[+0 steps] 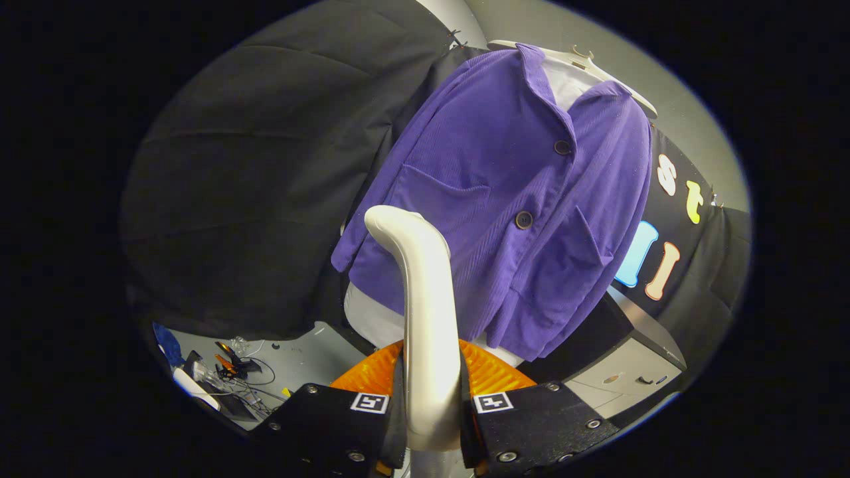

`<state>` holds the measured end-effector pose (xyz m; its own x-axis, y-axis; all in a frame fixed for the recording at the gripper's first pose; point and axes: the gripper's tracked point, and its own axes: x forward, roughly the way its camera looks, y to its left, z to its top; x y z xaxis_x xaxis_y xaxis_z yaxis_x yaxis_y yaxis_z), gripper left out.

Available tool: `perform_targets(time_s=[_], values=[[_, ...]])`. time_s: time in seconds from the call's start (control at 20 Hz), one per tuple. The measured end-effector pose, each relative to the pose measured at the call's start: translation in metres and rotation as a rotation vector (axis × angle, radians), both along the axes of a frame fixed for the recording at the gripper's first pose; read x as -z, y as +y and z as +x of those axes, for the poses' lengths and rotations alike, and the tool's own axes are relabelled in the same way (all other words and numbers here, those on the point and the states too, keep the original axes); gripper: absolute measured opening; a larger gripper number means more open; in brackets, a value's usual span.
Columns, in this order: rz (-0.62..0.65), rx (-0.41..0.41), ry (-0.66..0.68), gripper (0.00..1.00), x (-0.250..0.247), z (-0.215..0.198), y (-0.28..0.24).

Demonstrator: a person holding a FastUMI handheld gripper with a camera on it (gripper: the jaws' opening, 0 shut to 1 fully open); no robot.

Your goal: Iron the clothes twice with a garment steamer, once on the left side and once on the right side.

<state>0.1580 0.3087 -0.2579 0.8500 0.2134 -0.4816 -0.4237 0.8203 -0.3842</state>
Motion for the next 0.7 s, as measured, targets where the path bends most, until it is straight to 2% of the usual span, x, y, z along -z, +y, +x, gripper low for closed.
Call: perform_targets(time_s=[0.25, 0.4, 0.7], values=[[0.033, 0.078, 0.019, 0.32, -0.020, -0.031, -0.078], [0.050, 0.159, 0.031, 0.32, -0.034, -0.056, -0.139], [0.209, 0.320, -0.012, 0.32, -0.096, -0.108, -0.246]])
